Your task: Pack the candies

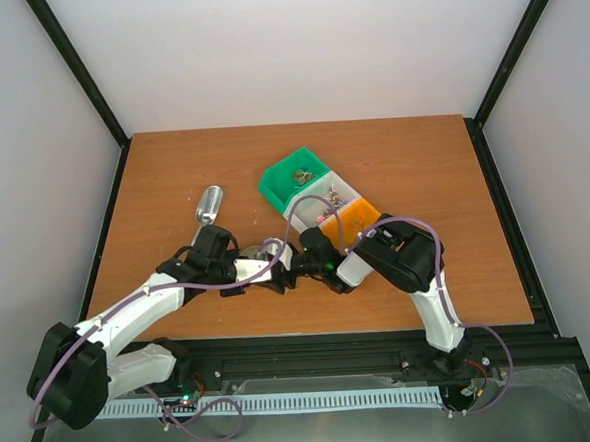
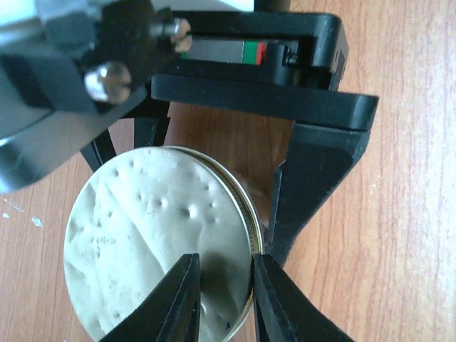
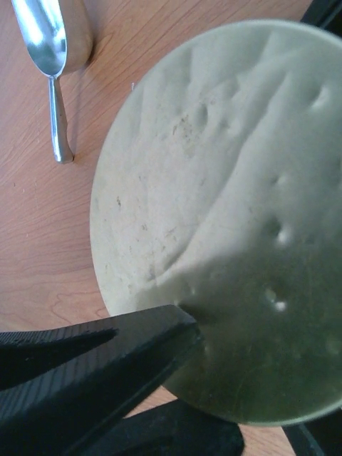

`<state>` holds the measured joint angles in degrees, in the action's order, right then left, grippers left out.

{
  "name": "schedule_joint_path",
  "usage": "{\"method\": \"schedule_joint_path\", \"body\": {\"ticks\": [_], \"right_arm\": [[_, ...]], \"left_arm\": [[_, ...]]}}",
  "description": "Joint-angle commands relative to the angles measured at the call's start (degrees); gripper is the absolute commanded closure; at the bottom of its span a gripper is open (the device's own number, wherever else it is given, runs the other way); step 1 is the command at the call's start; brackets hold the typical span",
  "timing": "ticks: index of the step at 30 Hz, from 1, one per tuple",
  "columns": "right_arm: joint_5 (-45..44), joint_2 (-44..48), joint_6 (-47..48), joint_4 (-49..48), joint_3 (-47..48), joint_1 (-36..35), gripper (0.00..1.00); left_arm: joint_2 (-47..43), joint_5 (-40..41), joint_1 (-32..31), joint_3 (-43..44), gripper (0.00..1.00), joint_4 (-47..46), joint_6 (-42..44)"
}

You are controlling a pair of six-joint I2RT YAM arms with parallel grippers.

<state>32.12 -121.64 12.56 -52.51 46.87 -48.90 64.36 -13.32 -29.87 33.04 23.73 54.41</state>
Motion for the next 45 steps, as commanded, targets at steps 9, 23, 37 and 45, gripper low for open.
{"method": "schedule_joint_path", "body": {"ticks": [9, 23, 37, 45], "right_arm": [[1.6, 2.2, 1.8, 0.7, -4.3, -0.7, 0.25], [1.5, 2.6, 1.0, 0.8, -4.5, -0.7, 0.28], [1.7, 3.0, 1.2, 0.9, -5.2, -1.2, 0.32], [2.4, 4.2, 1.8, 0.6, -7.2, -1.2, 0.39]], "left_arm": [[-3.1, 7.9, 3.6, -4.4, 0.79, 2.8, 4.0], [-6.1, -3.2, -0.9, 1.5, 0.52, 8.1, -6.6], [0.6, 2.1, -2.8, -0.4, 0.70, 0.1, -0.3], [-1.2, 4.4, 0.0, -3.4, 0.77, 2.5, 1.4]]}}
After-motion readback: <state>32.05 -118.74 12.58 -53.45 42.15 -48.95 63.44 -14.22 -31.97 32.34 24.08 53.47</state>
